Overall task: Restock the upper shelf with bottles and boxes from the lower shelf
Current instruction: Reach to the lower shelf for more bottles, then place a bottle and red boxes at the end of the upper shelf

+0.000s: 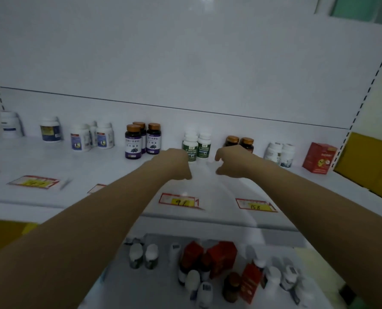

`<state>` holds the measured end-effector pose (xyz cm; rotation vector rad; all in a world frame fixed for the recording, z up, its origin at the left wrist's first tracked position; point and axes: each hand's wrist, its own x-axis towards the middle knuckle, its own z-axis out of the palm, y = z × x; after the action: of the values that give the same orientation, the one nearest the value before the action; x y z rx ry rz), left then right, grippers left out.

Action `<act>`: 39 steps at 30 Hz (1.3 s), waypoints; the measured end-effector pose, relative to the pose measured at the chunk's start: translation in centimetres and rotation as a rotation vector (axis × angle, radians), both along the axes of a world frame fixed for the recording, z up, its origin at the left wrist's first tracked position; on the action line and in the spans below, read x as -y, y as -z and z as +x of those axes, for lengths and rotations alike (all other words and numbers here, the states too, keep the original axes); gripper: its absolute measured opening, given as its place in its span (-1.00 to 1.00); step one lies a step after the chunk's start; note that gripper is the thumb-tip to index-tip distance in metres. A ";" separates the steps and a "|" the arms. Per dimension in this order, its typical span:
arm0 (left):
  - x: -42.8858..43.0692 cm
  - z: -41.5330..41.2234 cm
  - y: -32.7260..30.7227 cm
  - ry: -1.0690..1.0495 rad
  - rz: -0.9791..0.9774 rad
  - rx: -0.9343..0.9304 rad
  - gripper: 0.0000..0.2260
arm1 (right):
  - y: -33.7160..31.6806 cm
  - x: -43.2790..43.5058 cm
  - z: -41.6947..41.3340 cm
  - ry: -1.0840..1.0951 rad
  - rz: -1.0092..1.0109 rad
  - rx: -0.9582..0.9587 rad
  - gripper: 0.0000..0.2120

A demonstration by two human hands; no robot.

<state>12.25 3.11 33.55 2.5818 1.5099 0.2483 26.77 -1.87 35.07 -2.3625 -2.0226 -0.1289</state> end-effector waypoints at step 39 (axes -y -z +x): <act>14.4 4.9 28.9 0.021 -0.595 0.114 -0.51 | 29.6 16.1 10.0 0.264 -0.250 -0.428 -0.50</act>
<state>17.16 -11.25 4.65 2.0724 1.2723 -0.0542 36.80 -17.96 5.51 -2.5078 -1.6041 0.6050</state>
